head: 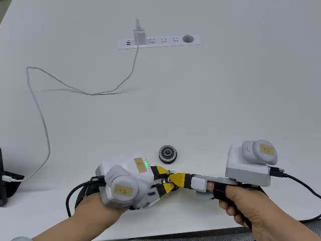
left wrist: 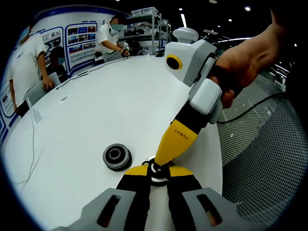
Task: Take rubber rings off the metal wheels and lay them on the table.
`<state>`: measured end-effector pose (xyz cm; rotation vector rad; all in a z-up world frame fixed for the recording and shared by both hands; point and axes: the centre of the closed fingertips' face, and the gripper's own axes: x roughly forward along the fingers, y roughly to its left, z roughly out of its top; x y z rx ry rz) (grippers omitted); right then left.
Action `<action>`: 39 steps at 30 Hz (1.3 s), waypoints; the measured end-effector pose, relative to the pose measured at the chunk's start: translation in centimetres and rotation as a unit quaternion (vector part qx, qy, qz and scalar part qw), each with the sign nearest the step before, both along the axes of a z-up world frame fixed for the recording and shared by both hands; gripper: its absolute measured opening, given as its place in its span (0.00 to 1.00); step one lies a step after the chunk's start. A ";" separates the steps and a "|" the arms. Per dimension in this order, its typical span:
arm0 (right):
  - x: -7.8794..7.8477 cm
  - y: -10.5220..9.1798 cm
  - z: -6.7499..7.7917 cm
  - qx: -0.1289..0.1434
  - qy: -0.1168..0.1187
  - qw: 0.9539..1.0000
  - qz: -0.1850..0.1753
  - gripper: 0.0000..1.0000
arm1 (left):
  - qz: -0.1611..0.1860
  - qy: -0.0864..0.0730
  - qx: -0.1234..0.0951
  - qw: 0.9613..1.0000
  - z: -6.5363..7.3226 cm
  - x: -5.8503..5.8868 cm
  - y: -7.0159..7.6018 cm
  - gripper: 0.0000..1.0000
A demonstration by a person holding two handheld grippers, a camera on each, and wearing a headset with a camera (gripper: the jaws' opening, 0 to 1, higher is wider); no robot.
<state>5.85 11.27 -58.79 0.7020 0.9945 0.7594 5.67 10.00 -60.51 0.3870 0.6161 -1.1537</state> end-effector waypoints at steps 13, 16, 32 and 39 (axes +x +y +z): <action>0.2 -1.9 -1.0 -0.015 0.012 0.999 -0.029 0.01 | -0.001 0.003 -0.007 1.000 0.0 0.0 0.0 0.13; 0.1 -1.8 -1.1 -0.016 0.013 0.999 -0.029 0.01 | -0.003 0.004 -0.007 1.000 0.1 -0.1 -0.1 0.14; 0.3 -1.8 -1.2 -0.019 0.011 0.999 -0.032 0.02 | -0.009 -0.007 -0.018 1.000 0.6 -0.2 -0.1 0.22; 0.2 -1.7 -1.1 -0.016 0.010 0.999 -0.030 0.02 | -0.003 -0.010 -0.019 1.000 0.6 -0.1 0.1 0.28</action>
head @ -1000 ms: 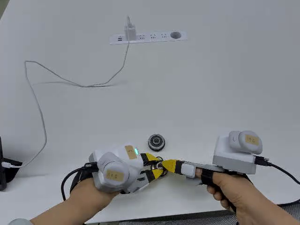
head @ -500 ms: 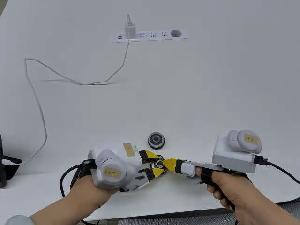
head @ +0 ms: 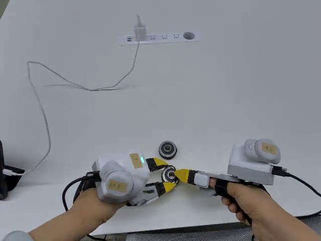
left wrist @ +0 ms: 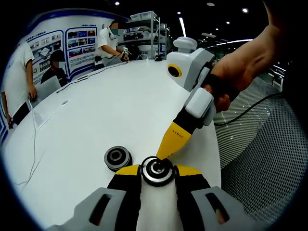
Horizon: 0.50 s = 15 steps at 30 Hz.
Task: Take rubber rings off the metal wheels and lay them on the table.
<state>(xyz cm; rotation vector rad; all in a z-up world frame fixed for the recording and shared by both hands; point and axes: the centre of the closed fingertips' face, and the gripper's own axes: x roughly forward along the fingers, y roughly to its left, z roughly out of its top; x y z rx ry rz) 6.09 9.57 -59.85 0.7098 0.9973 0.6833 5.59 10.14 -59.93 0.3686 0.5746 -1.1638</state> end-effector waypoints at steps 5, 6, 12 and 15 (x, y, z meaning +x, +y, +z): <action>0.0 0.2 0.2 0.006 0.000 1.000 0.000 0.02 | 0.004 0.002 0.001 1.000 -0.1 -0.1 0.2 0.33; -0.1 0.2 0.3 0.006 -0.001 1.000 0.000 0.02 | 0.004 0.002 0.000 1.000 -0.2 -0.1 0.2 0.33; -0.2 0.5 0.8 0.011 -0.003 1.000 0.002 0.02 | 0.015 0.001 -0.001 1.000 -0.1 -0.1 0.5 0.43; -0.3 0.7 1.1 0.015 -0.005 1.000 0.002 0.02 | 0.016 0.001 -0.004 1.000 -0.1 -0.1 0.6 0.43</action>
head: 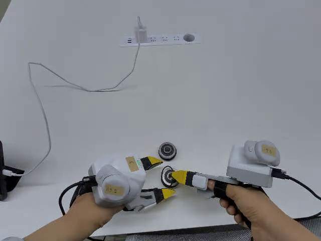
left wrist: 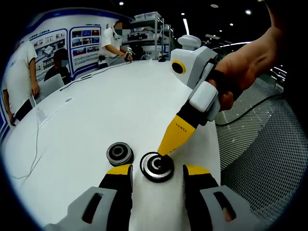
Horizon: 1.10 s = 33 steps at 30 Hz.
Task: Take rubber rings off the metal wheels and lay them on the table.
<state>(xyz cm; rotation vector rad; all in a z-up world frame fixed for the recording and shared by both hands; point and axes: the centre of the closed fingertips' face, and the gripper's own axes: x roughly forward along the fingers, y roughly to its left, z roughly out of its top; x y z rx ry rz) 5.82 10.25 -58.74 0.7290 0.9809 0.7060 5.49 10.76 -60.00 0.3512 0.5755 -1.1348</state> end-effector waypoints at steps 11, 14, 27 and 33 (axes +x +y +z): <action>0.0 -0.1 1.1 0.016 -0.003 1.000 -0.008 0.02 | 0.027 -0.007 -0.015 1.000 0.4 0.5 0.6 0.56; 0.1 -0.4 1.4 0.020 -0.004 1.000 -0.014 0.02 | 0.034 -0.006 -0.019 0.999 0.6 0.6 0.7 0.59; 0.8 -3.4 1.8 0.020 -0.008 0.998 -0.051 0.02 | 0.051 -0.004 -0.024 0.998 0.7 0.7 1.4 0.65; 1.2 -4.6 1.6 0.017 -0.007 0.997 -0.069 0.02 | 0.052 -0.002 -0.025 0.998 0.6 0.7 1.6 0.64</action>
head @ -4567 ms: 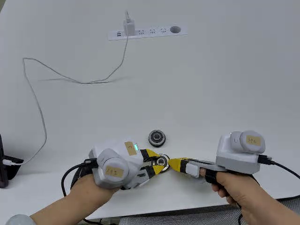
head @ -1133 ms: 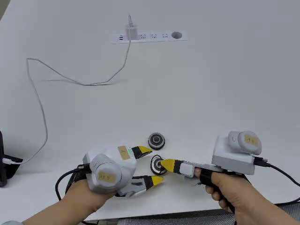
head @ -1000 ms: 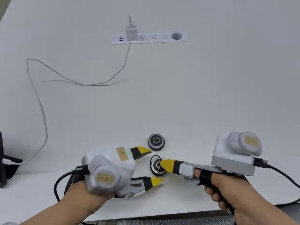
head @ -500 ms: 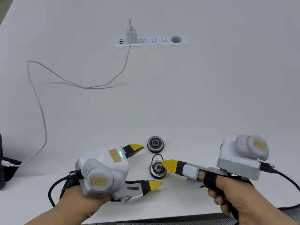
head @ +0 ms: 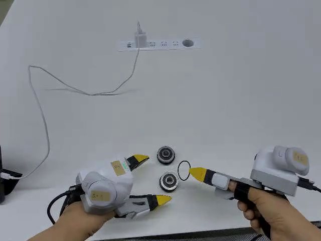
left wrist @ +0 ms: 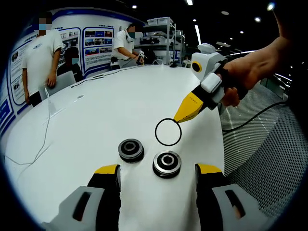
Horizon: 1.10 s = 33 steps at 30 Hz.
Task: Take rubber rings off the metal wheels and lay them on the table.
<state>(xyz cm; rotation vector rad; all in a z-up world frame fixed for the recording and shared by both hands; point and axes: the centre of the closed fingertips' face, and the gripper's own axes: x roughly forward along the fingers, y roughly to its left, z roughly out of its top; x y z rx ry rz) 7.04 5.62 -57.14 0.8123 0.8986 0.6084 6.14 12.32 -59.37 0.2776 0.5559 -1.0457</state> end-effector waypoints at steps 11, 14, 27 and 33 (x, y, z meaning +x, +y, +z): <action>0.6 -1.7 -1.3 -0.017 0.007 1.000 -0.018 0.02 | 0.000 0.001 0.001 1.000 0.0 0.0 0.1 0.63; 0.6 -2.0 -1.9 -0.024 0.012 0.999 -0.020 0.02 | -0.002 0.002 0.001 1.000 -0.1 -0.1 0.0 0.63; 0.6 -3.2 -3.5 -0.080 0.000 0.997 -0.012 0.02 | -0.002 0.005 0.003 1.000 -0.2 0.0 0.0 0.61; 0.6 -3.5 -4.0 -0.112 -0.014 0.994 0.002 0.03 | -0.004 0.007 0.002 1.000 -0.2 -0.1 -0.2 0.60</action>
